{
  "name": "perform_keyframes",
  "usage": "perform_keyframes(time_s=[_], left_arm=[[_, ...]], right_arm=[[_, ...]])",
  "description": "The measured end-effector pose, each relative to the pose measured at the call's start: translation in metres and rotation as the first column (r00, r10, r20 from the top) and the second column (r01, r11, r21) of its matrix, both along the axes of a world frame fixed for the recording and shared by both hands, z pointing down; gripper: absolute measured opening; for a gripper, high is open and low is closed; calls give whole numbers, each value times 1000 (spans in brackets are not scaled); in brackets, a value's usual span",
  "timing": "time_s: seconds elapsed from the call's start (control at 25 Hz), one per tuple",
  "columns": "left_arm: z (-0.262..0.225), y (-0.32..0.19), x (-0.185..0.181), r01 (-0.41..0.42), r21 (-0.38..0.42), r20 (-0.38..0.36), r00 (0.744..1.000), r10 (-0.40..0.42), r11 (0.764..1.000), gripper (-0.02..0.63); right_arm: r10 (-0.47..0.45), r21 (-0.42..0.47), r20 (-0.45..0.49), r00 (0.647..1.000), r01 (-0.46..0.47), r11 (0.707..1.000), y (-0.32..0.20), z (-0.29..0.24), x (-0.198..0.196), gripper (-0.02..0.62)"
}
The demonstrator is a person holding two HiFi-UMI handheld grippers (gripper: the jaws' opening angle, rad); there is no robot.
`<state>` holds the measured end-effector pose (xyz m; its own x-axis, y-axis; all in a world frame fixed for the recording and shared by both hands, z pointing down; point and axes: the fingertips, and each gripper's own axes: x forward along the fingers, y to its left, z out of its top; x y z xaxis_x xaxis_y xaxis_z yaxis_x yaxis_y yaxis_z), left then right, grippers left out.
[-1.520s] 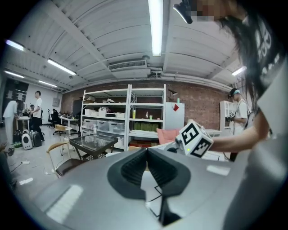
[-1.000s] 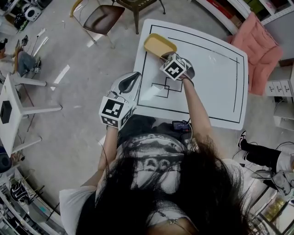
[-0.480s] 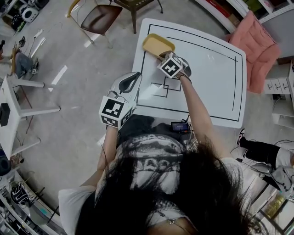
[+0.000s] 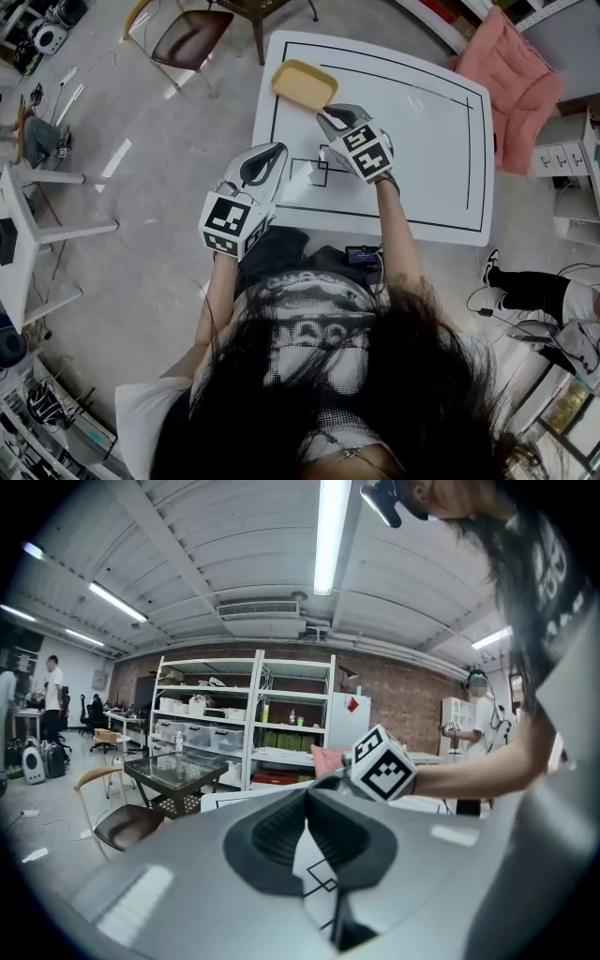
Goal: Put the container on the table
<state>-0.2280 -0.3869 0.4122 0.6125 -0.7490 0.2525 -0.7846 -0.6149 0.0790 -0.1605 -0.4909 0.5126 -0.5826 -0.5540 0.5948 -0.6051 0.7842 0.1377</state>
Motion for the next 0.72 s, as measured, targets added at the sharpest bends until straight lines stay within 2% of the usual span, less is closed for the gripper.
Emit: perform_keyframes(time_s=[0.24, 0.48, 0.72], left_arm=[[-3, 19, 40, -33, -1, 6, 999, 33, 999, 0], [-6, 47, 88, -61, -8, 9, 998, 61, 998, 0], [-6, 87, 134, -76, -10, 12, 997, 76, 997, 0]], right_arm=[[36, 33, 140, 989, -42, 999, 57, -39, 38, 63], [80, 55, 214, 974, -94, 994, 113, -64, 87, 63], [102, 63, 246, 964, -121, 991, 170, -74, 136, 55]])
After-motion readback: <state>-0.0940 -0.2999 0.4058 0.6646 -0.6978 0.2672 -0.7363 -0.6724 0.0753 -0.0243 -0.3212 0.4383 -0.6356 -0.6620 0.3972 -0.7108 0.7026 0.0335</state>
